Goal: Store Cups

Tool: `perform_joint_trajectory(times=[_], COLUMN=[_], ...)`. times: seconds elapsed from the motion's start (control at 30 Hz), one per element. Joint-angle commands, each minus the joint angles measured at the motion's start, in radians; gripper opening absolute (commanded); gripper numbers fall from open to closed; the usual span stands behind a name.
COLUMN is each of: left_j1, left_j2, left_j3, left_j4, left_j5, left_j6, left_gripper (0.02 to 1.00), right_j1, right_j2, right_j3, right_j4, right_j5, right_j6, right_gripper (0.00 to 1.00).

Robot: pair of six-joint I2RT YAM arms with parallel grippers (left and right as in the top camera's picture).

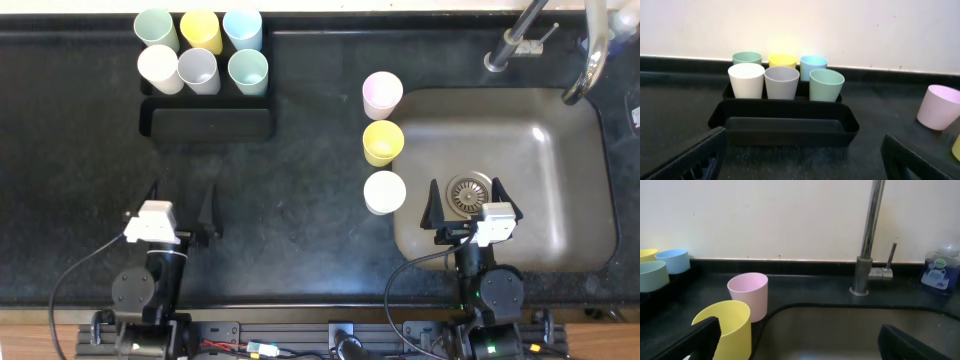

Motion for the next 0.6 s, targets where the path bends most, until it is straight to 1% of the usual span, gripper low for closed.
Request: perform_joint_trajectory(times=[0.03, 0.1, 0.17, 0.27, 0.37, 0.4, 0.53, 0.6], left_j1=[0.001, -0.002, -0.004, -0.030, -0.081, -0.109, -0.240, -0.304], left_j2=[0.172, 0.304, 0.449, 0.665, 0.850, 0.914, 1.148, 1.258], left_j3=[0.205, 0.344, 0.514, 0.804, 1.053, 1.138, 1.411, 1.520], left_j4=[-0.009, -0.054, -0.146, -0.347, -0.497, -0.541, -0.682, -0.738], left_j5=[0.035, 0.067, 0.101, 0.105, 0.099, 0.077, -0.075, -0.127], left_j6=[0.018, 0.018, 0.009, -0.035, -0.045, -0.070, -0.235, -0.305], left_gripper=[1.000, 1.000, 1.000, 1.000, 1.000, 1.000, 0.998, 1.000], right_j1=[-0.004, -0.004, -0.004, -0.004, -0.004, -0.004, -0.004, -0.004], right_j2=[-0.006, -0.006, -0.006, -0.006, -0.006, -0.006, -0.006, -0.006], right_j3=[-0.013, -0.013, -0.013, -0.013, -0.013, -0.013, -0.013, -0.013], right_j4=[0.006, 0.006, 0.007, 0.007, 0.007, 0.007, 0.006, 0.006], right_j5=[0.007, 0.007, 0.007, 0.007, 0.007, 0.007, 0.007, 0.007], right_j6=[-0.003, -0.003, -0.003, -0.003, -0.003, -0.003, -0.003, -0.003], right_gripper=[0.998, 0.998, 0.996, 0.998, 0.998, 0.998, 0.998, 0.998])
